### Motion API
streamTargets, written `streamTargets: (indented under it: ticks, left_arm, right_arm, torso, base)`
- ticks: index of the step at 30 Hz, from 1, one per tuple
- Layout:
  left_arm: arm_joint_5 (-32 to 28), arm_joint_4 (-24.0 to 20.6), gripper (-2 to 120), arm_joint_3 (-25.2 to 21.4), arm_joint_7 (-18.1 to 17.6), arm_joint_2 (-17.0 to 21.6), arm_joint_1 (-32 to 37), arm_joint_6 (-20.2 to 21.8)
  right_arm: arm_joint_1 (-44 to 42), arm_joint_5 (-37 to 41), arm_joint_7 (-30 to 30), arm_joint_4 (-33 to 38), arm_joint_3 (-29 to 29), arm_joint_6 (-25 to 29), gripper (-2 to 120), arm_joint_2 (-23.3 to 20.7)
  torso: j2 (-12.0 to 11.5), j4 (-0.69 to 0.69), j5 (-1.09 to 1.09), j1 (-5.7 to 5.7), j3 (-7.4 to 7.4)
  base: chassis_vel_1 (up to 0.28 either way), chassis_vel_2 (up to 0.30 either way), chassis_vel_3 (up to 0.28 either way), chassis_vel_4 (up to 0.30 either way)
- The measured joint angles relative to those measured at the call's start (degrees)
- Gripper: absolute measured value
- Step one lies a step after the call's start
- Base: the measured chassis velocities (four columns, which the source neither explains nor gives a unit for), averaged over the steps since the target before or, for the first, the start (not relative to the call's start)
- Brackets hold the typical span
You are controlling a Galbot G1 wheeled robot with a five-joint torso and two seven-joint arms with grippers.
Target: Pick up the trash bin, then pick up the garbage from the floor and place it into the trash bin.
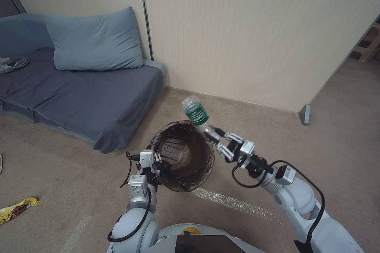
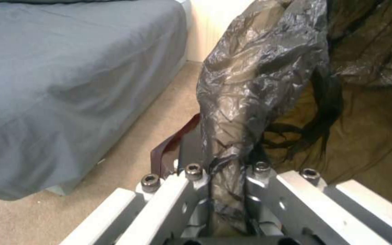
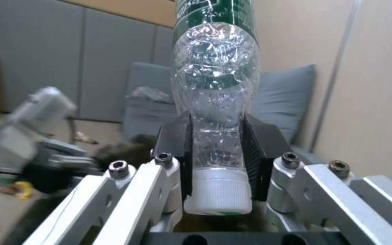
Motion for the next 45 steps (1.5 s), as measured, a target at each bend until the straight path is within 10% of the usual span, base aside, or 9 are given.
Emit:
streamTargets:
  ticks: [24,45]
  left_arm:
    - [0.40,-0.34,3,0.69,-0.14,0.12,-0.06,0.02]
    - [0.12,-0.11,3,-0.04,-0.03,-0.24,-0.06,-0.30]
  right_arm:
    - [1.42,-9.62,0.82,-10.72,-7.61,0.70,24,4.82]
    - [-1.77,-11.17,1.31,-5.92,-5.39,1.80,99,5.82]
  torso:
    - [0.00,0.00,0.00,0.00,0.00]
    - [0.00,0.00,0.00,0.00,0.01]
  base:
    - [0.000,0.000,0.000,0.000]
    - [0.000,0.000,0.000,0.000]
